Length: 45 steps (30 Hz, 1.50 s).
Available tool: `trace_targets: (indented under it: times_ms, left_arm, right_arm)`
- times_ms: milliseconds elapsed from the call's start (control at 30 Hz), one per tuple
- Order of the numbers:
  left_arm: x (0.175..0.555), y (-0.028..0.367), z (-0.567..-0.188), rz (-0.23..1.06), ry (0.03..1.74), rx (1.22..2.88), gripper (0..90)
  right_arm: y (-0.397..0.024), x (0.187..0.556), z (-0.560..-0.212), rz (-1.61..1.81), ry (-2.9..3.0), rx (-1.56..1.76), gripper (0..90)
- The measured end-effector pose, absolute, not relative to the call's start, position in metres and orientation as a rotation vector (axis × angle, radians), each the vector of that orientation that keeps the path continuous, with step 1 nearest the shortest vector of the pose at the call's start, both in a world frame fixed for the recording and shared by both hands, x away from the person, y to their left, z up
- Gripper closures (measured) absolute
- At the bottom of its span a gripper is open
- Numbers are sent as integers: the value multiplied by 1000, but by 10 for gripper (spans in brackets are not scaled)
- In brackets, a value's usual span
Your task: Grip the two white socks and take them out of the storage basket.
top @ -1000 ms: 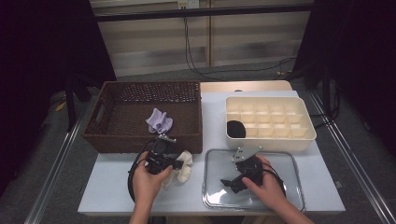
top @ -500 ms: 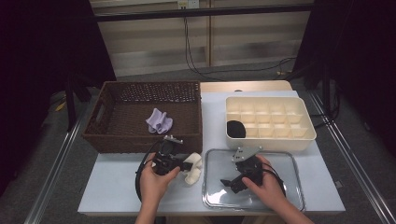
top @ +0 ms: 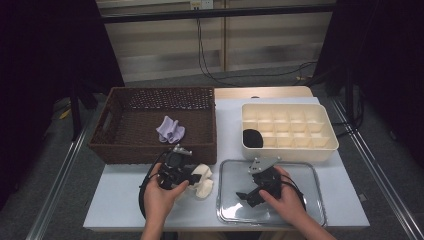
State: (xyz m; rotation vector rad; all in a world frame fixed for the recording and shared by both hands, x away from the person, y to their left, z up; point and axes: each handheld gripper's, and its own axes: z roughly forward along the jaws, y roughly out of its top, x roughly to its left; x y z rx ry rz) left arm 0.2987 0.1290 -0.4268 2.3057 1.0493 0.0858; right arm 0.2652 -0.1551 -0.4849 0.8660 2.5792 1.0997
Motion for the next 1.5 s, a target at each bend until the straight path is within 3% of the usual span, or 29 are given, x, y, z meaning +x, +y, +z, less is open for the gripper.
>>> trace_targets:
  times_ms: [200,400,667,867,1000,1067,1267,1500]
  left_arm:
    - [295,123,-421,138,1034,2320,576]
    - [296,121,-427,75,1010,2333,585]
    - [300,118,-453,50,1021,2398,463]
    - [294,108,-453,211,982,2500,581]
    - [295,109,-451,232,1010,2509,740]
    - [295,109,-451,223,1024,2503,769]
    - [299,119,-448,10,1073,2366,790]
    - [295,105,-434,-93,972,2302,792]
  right_arm:
    - [-155,265,-485,1099,2579,867,0]
    - [-155,265,-485,1099,2579,867,0]
    - [-155,265,-485,1100,2579,867,0]
    - [-155,265,-485,1100,2578,867,0]
    - [-155,265,-485,1098,2580,870,0]
    - [-155,265,-485,1098,2580,872,0]
    - [-155,265,-485,1099,2579,868,0]
    - [-155,265,-485,1098,2579,872,0]
